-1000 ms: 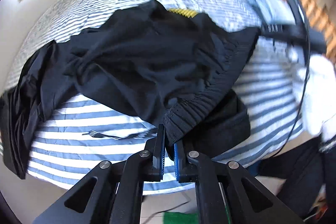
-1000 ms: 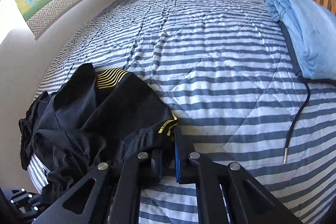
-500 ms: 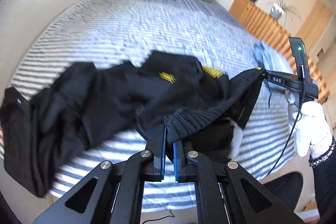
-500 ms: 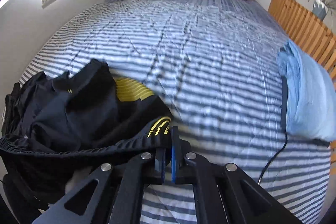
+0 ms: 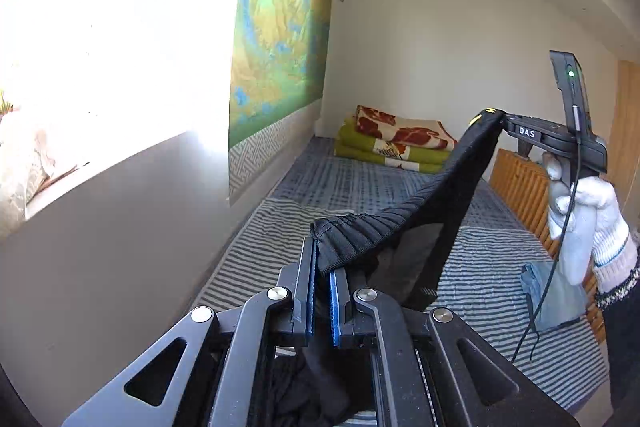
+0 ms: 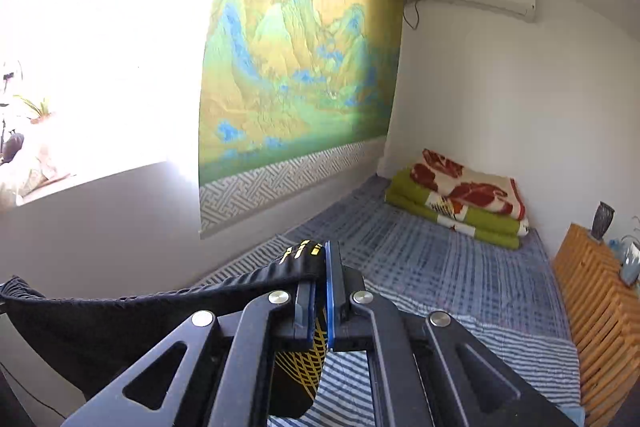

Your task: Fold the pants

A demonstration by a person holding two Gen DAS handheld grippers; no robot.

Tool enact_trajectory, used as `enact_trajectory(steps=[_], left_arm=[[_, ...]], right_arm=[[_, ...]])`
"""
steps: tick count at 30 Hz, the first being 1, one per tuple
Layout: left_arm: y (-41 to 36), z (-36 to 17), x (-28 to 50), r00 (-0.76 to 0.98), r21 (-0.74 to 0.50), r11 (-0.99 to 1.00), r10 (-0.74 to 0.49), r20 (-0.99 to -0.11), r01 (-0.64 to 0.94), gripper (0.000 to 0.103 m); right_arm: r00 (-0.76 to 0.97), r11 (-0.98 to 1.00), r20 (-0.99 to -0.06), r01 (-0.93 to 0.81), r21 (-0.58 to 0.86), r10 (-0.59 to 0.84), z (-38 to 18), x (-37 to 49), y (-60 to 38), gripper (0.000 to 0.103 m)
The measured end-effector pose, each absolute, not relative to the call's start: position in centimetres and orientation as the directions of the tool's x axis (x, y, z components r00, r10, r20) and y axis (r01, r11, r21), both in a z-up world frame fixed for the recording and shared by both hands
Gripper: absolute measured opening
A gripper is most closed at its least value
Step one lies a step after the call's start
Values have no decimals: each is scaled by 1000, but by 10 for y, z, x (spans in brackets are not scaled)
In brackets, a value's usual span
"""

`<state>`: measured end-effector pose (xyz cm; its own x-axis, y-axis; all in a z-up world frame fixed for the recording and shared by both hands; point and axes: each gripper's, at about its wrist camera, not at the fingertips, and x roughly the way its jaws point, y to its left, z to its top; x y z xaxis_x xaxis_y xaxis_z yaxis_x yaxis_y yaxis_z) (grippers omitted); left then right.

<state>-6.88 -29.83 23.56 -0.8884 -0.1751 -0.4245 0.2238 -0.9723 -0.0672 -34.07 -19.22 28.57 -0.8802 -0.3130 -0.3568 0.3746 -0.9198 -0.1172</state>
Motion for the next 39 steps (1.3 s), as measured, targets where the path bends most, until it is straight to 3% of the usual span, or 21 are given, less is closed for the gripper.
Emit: enact_trajectory(steps=[4,11,16,22,24,26,29,36,39], left_arm=[[-237,201,-61,-863,-57,-994,-54,-503,96,5],[-53,26,-105,-556,-239,-935,348,-754,-261,5],[82,-53,-138,-357,-347,-839,503,-787,-419,4],[185,-77,-164,-230,-374,-744,569,-790,-555,5],[198,-81,-165,-182,-375,-723,564,-806,-581,15],[199,-80,-162,-158,-379,-708,566,-809,-596,45],[173,-70,-148,-187,-371,-702,581,-792,-608,48],[66,-33,-123,-311,-358,-784,554,-773,-507,48],[17,-22,-117,-379,-332,-829,514,-769,-450,49]], right_arm=[[-869,-916,-399,375,-141,-294,269,-334,-165,3],[-760,-945,-640,278,-172,-108,125,-332,-47,3],[-662,-975,-747,123,-184,57,41,-318,64,3],[-600,-985,-783,-63,-160,165,5,-296,181,3],[-554,-987,-817,-102,-125,161,-8,-288,212,6],[-499,-991,-857,-88,-96,127,-21,-280,230,18],[-500,-989,-854,-82,-123,147,-31,-252,245,27],[-545,-990,-833,-139,-22,95,-16,-191,264,28],[-543,-978,-815,-146,-148,204,-8,-182,255,36]])
